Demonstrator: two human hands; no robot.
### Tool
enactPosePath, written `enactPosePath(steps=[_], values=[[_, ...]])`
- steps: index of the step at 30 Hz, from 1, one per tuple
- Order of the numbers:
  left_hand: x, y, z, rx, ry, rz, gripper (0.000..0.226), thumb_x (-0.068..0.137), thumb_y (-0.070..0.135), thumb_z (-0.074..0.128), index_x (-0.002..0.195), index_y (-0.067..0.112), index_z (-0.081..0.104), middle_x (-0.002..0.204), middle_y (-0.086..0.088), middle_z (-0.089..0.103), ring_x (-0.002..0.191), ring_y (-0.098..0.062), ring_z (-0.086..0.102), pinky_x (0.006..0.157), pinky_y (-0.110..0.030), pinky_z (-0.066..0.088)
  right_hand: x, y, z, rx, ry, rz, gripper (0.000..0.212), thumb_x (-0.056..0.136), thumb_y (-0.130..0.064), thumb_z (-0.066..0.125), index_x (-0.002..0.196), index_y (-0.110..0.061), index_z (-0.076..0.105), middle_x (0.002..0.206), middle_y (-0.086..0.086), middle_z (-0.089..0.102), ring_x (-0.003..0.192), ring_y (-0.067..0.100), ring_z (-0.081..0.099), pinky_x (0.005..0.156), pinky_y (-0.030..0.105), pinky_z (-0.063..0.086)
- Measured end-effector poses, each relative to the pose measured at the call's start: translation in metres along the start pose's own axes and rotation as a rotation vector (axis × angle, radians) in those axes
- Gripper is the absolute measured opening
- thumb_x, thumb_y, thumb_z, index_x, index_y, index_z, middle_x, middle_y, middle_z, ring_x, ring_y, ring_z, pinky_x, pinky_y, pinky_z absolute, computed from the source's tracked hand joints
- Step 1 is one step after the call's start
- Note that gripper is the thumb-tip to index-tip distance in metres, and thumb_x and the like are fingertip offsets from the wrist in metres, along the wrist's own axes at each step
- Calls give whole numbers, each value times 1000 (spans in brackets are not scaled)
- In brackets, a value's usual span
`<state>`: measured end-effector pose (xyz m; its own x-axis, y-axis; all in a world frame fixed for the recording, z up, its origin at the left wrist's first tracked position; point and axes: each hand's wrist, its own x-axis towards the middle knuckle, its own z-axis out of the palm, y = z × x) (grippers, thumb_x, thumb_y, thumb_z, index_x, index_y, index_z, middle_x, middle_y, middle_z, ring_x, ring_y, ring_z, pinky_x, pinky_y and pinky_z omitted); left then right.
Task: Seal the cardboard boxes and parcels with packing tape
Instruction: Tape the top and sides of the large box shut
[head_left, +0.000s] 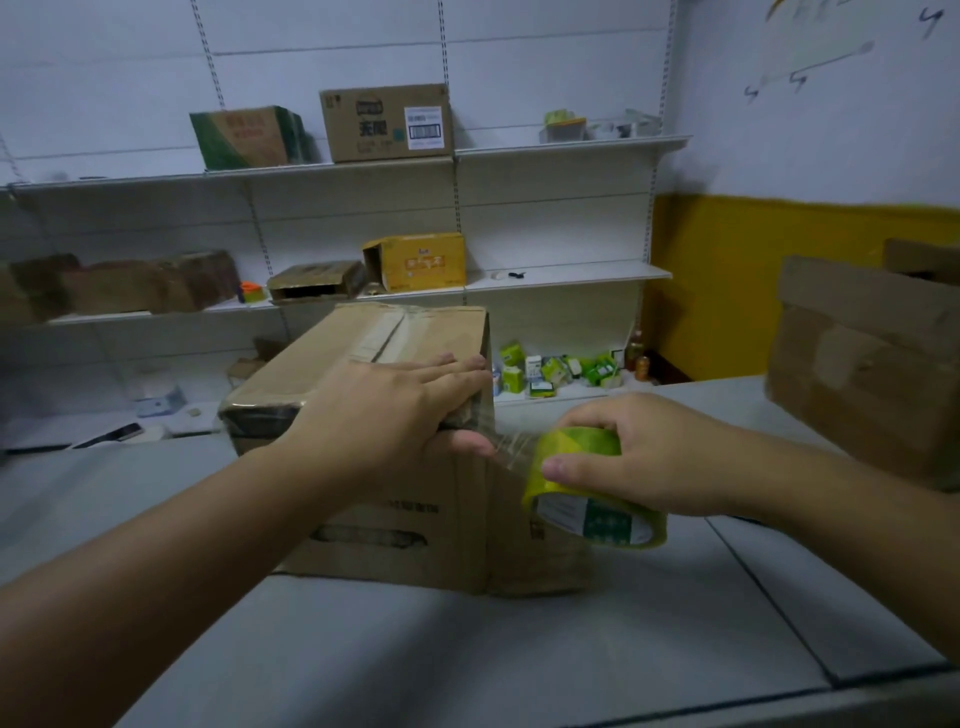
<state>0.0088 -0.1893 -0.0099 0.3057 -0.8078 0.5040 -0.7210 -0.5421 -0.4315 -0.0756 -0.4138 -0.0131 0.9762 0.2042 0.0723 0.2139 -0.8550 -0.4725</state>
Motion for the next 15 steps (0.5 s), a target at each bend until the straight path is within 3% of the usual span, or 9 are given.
enactPosePath(steps=[2, 4, 7, 9, 10, 12, 13, 15], values=[[1, -1, -1, 18, -1, 4, 73, 92, 65, 14, 118, 20, 65, 117, 4, 67, 98, -16, 68, 46, -26, 52, -3, -3, 0, -211, 30, -25, 83, 54, -85, 29, 115, -35, 56, 95, -15, 53, 92, 9, 53, 74, 26, 47], [-1, 0, -1, 13, 6, 7, 72, 92, 64, 14, 119, 20, 64, 118, 4, 66, 98, -15, 67, 48, -28, 53, -7, -2, 2, -192, 42, -53, 67, 55, -83, 31, 96, -35, 55, 84, -16, 52, 80, 4, 52, 65, 24, 43], [-1, 0, 0, -1, 35, 6, 73, 93, 63, 14, 118, 19, 65, 119, 3, 66, 97, -16, 67, 51, -30, 55, -9, 22, 11, 202, -8, -126, 38, 70, -74, 57, 72, -36, 59, 68, -14, 59, 63, 0, 54, 61, 24, 42], [0, 0, 0, -13, 48, 13, 73, 93, 63, 15, 119, 18, 65, 119, 2, 66, 97, -18, 68, 51, -31, 55, -12, 38, 19, 471, -152, -215, 21, 72, -61, 71, 80, -43, 66, 77, -17, 66, 74, 0, 61, 69, 23, 47], [0, -1, 0, -17, 53, 22, 73, 93, 64, 15, 120, 17, 64, 120, 2, 65, 98, -19, 67, 51, -32, 55, -14, 45, 22, 581, -204, -240, 29, 69, -60, 73, 89, -40, 70, 84, -13, 69, 80, 4, 64, 72, 22, 49], [-2, -2, 0, -17, 66, 38, 72, 94, 63, 15, 122, 16, 62, 121, 0, 64, 99, -20, 67, 53, -33, 55, -20, 58, 25, 696, -236, -266, 55, 67, -60, 75, 100, -16, 70, 90, -2, 70, 86, 10, 66, 74, 22, 51], [-3, -2, -1, -25, 74, 43, 72, 94, 62, 15, 123, 15, 62, 122, 0, 64, 100, -20, 66, 53, -33, 56, -23, 64, 26, 745, -234, -278, 59, 67, -59, 76, 99, -10, 67, 89, 1, 68, 85, 12, 65, 74, 22, 51], [-3, -2, -1, -34, 93, 54, 69, 96, 58, 15, 123, 15, 62, 124, 1, 61, 101, -20, 66, 54, -32, 55, -30, 71, 26, 774, -155, -320, 47, 69, -60, 74, 90, -18, 66, 82, -4, 65, 80, 9, 63, 73, 21, 50]])
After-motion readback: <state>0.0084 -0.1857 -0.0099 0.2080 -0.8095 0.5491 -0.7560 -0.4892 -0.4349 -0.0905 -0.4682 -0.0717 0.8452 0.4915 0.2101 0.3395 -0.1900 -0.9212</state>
